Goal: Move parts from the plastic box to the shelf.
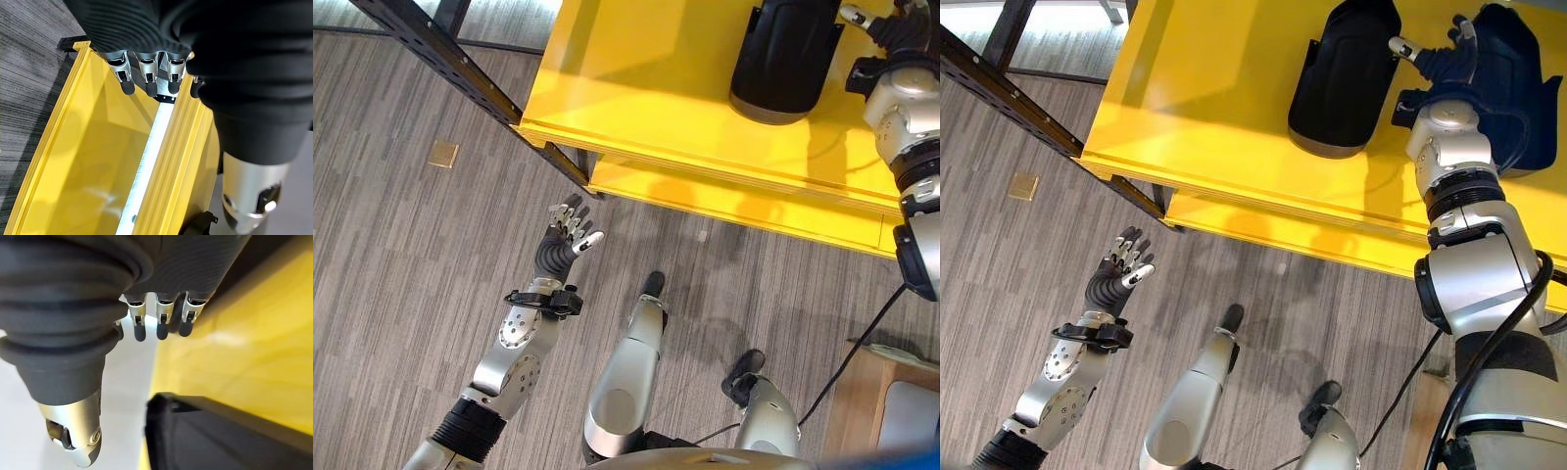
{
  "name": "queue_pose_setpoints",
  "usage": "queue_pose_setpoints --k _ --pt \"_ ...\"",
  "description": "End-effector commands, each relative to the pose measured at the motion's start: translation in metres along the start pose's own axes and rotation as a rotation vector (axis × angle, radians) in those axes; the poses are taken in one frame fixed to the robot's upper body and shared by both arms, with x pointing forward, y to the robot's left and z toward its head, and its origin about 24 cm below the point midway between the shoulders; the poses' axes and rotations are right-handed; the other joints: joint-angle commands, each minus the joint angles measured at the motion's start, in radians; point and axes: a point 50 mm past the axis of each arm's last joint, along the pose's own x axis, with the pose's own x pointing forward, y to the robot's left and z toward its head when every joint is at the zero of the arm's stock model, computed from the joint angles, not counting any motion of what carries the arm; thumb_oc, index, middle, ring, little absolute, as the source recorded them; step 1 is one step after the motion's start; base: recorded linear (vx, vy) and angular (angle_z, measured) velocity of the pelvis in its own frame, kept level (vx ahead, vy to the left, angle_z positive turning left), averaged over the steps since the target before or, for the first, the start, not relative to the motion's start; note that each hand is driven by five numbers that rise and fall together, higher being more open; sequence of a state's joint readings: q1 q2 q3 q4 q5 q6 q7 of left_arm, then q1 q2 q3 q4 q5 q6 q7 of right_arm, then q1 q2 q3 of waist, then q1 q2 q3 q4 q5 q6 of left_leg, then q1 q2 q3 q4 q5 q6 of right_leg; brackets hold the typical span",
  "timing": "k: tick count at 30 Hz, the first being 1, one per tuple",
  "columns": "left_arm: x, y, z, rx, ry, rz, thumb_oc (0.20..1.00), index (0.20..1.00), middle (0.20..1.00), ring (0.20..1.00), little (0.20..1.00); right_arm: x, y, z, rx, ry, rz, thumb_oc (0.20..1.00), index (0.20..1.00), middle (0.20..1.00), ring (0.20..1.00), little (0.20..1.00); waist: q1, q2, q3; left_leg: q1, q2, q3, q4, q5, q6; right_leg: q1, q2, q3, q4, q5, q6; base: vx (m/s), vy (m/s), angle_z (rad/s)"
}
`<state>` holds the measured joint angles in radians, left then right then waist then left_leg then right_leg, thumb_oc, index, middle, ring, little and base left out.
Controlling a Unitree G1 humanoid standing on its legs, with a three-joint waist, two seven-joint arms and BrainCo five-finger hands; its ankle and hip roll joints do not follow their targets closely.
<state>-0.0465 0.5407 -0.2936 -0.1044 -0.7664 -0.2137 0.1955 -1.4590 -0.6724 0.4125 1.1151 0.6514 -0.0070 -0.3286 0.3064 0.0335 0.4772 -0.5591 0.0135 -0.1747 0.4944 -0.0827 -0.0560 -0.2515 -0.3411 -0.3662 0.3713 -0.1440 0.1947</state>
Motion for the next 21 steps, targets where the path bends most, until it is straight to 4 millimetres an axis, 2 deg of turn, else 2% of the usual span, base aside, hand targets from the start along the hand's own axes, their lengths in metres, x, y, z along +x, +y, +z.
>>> queue_pose_setpoints --k 1,2,3,7,11,12,21 --pt "0.0 0.009 0.022 0.037 -0.096 -0.012 1.0 1.0 1.0 1.0 1.0 -0.008 0.019 0.038 -0.02 -0.216 0.071 1.0 1.0 1.0 1.0 1.0 -0.018 -0.06 -0.046 -0.07 0.012 0.014 0.057 -0.034 -0.013 0.175 0.045 0.018 -0.024 -0.075 -0.045 -0.12 -0.027 -0.17" --pt "-0.002 0.012 0.021 0.046 -0.088 0.0 1.0 1.0 1.0 1.0 1.0 -0.02 0.032 0.039 -0.017 -0.28 0.142 1.0 1.0 1.0 1.0 1.0 -0.037 -0.071 -0.054 -0.056 0.021 0.016 0.035 -0.021 -0.017 0.181 0.051 0.019 -0.04 -0.073 -0.05 -0.15 0.022 -0.13" --pt "-0.002 0.013 0.021 0.05 -0.088 0.007 1.0 1.0 1.0 1.0 1.0 -0.024 0.034 0.037 0.009 -0.292 0.164 1.0 1.0 1.0 1.0 1.0 -0.044 -0.07 -0.053 -0.061 0.021 0.019 0.027 0.007 -0.011 0.176 0.05 0.014 -0.046 -0.056 -0.052 -0.15 0.024 -0.15" --pt "-0.004 0.016 0.02 0.056 -0.077 0.021 1.0 1.0 1.0 1.0 1.0 -0.039 0.043 0.031 0.057 -0.327 0.234 1.0 1.0 1.0 1.0 1.0 -0.06 -0.079 -0.055 -0.047 0.032 0.025 0.012 0.016 -0.014 0.18 0.054 0.018 -0.058 -0.053 -0.055 -0.06 0.0 -0.09" --pt "-0.009 0.021 0.016 0.072 -0.053 0.054 1.0 1.0 1.0 1.0 1.0 -0.079 0.048 0.005 0.178 -0.362 0.367 1.0 1.0 1.0 1.0 1.0 -0.09 -0.082 -0.054 -0.021 0.049 0.037 -0.001 0.024 -0.017 0.186 0.058 0.029 -0.064 -0.052 -0.055 -0.05 -0.004 -0.11" --pt "-0.012 0.022 0.012 0.068 -0.033 0.064 1.0 1.0 1.0 1.0 1.0 -0.098 0.05 -0.013 0.283 -0.326 0.416 1.0 1.0 1.0 1.0 1.0 -0.099 -0.084 -0.057 -0.011 0.054 0.042 -0.01 0.028 -0.017 0.195 0.057 0.031 -0.071 -0.051 -0.057 -0.04 -0.023 -0.18" --pt "-0.026 0.033 0.004 0.088 0.009 0.12 1.0 1.0 1.0 1.0 1.0 -0.165 0.027 -0.069 0.439 -0.185 0.548 1.0 1.0 1.0 1.0 1.0 -0.137 -0.093 -0.086 0.049 0.092 0.061 -0.078 0.067 -0.03 0.234 0.074 0.041 -0.142 -0.025 -0.047 -0.02 -0.036 -0.14"
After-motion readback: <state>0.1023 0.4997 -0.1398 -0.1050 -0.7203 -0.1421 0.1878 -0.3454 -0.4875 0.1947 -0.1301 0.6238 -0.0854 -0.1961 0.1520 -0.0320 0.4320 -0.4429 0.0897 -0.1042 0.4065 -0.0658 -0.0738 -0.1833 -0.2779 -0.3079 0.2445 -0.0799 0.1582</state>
